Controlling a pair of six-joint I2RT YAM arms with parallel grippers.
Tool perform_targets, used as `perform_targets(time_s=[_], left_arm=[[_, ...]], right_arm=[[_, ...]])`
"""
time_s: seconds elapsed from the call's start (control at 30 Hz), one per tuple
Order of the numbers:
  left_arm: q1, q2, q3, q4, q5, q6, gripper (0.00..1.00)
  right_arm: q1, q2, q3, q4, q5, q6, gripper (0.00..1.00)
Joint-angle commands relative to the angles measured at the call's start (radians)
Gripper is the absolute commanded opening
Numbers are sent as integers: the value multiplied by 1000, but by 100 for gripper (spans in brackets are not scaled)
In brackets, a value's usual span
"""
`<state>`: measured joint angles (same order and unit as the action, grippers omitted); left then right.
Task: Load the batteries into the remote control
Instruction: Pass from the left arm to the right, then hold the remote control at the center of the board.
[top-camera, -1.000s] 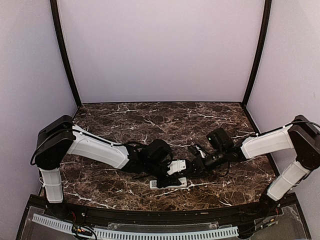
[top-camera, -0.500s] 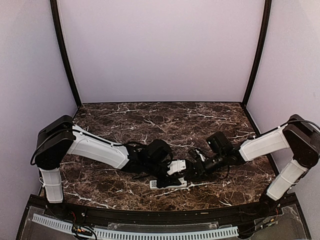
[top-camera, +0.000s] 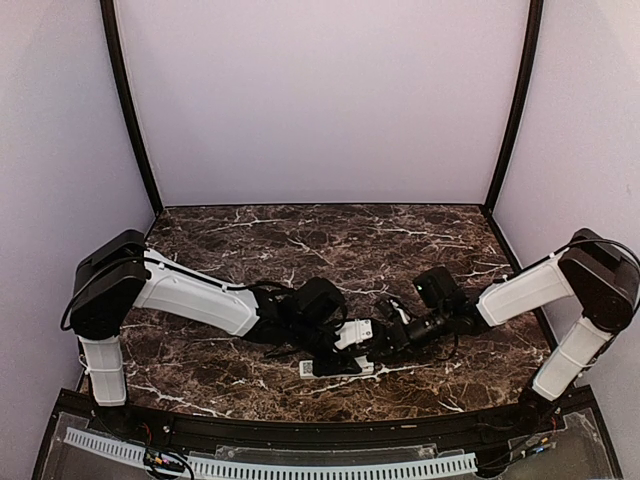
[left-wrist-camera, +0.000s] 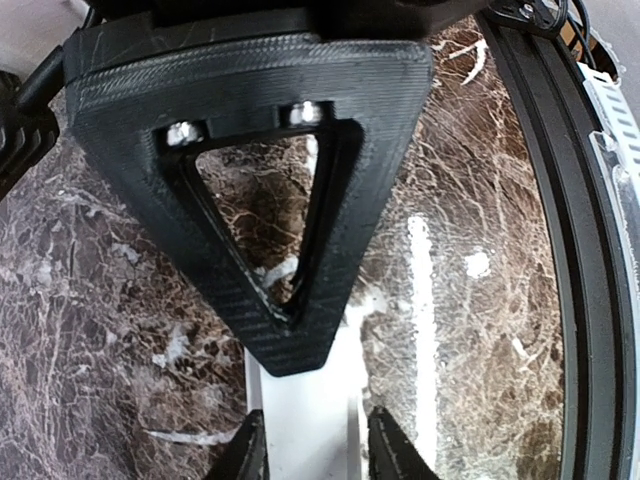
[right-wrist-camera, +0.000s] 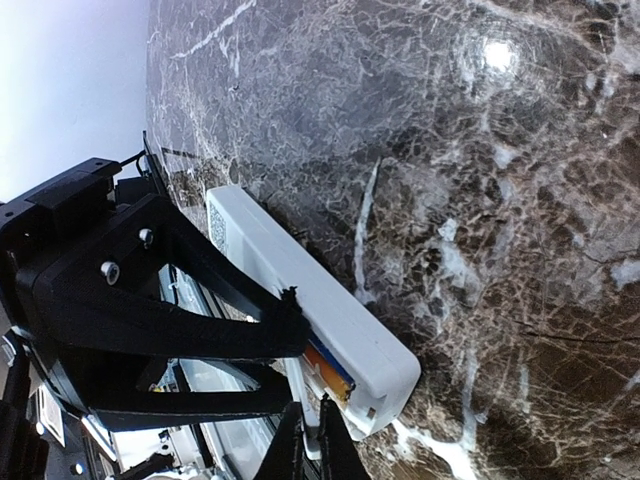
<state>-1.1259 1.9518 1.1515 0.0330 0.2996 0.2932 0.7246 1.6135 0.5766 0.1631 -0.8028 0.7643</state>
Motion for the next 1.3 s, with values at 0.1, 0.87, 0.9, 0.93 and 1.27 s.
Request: perform_targets(time_s=[0.1,0.87,0.9,0.93,1.27], left_arm=[[-12,-14,50,-150,32,-43,38],[-12,-101,-88,84,27,99,52],[-12,-95,-81,63,15,114,55],[-12,-82,-67,54,-7,116,58],[-14,10,-1,-3,-96,91,56]], right_arm=[[9,44,-39,38,19,-1,4],[9,58,-28,29,65,-38,6],[9,55,-29,26,70,-39,6],[10,53,-30,26,73,-41,6],[19,56,-29,41,88,-48,6]])
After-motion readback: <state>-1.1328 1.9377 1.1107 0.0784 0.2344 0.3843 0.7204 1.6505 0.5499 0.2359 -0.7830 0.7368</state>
